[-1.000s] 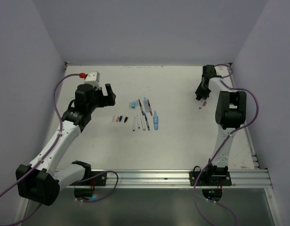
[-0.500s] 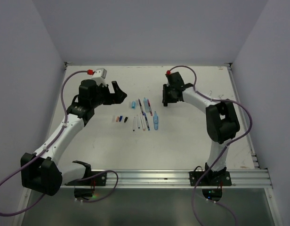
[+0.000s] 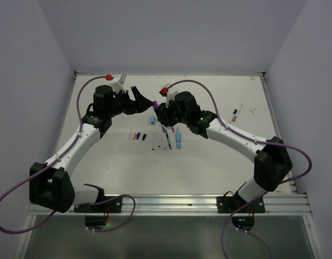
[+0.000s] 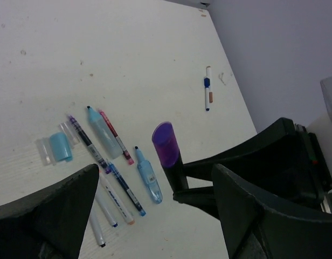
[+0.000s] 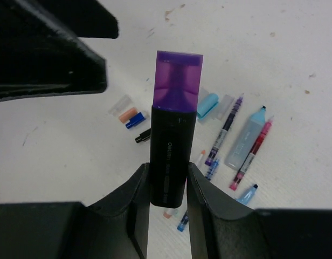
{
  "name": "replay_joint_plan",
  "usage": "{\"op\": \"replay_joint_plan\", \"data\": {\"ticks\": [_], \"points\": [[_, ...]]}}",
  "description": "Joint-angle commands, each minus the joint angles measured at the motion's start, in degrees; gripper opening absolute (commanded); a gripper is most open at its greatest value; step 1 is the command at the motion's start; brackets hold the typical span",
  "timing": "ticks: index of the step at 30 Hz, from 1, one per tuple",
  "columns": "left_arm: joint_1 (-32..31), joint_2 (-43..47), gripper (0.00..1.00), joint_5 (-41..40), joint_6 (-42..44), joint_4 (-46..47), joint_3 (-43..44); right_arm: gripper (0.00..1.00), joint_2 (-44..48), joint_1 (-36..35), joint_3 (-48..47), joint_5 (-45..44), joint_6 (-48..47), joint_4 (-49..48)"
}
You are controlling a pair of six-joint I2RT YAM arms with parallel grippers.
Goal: Open the pen caps
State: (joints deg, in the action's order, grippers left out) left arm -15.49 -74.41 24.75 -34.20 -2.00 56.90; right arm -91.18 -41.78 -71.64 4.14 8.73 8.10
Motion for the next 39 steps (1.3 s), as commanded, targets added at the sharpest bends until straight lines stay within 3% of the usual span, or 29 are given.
{"op": "replay_joint_plan", "data": {"ticks": [1, 22, 25, 28, 29, 32, 39], "points": [[0.2, -0.6, 0.88, 3.5, -4.3, 5.9, 1.7, 0.0, 2.1, -1.5, 1.6, 0.8, -2.7, -5.3], [-2.1, -3.8, 0.56, 2.8, -8.2, 10.0, -1.1, 0.0, 3.2, -4.8, 2.1, 0.1, -1.8, -9.8], [-2.4, -3.8, 0.46, 2.2, -8.2, 9.9, -1.1, 0.0, 3.4, -4.9, 2.4, -0.2, -1.7, -10.1], [-2.6, -3.7, 0.28, 2.1, -8.2, 9.9, -1.1, 0.01, 3.6, -5.1, 2.8, -0.5, -1.7, -10.6], [-2.6, -3.6, 0.15, 2.0, -8.1, 9.9, -1.1, 0.03, 3.8, -5.1, 3.3, -0.4, -1.4, -10.8], [-2.6, -2.6, 0.0, 1.6, -7.5, 9.9, -1.2, 0.16, 4.9, -5.1, 4.7, 0.7, -0.6, -11.8], [-2.5, 0.7, 0.0, 5.3, -2.6, 10.0, -1.4, 0.57, 9.1, -3.3, 7.5, 9.4, 2.6, -13.1]]}}
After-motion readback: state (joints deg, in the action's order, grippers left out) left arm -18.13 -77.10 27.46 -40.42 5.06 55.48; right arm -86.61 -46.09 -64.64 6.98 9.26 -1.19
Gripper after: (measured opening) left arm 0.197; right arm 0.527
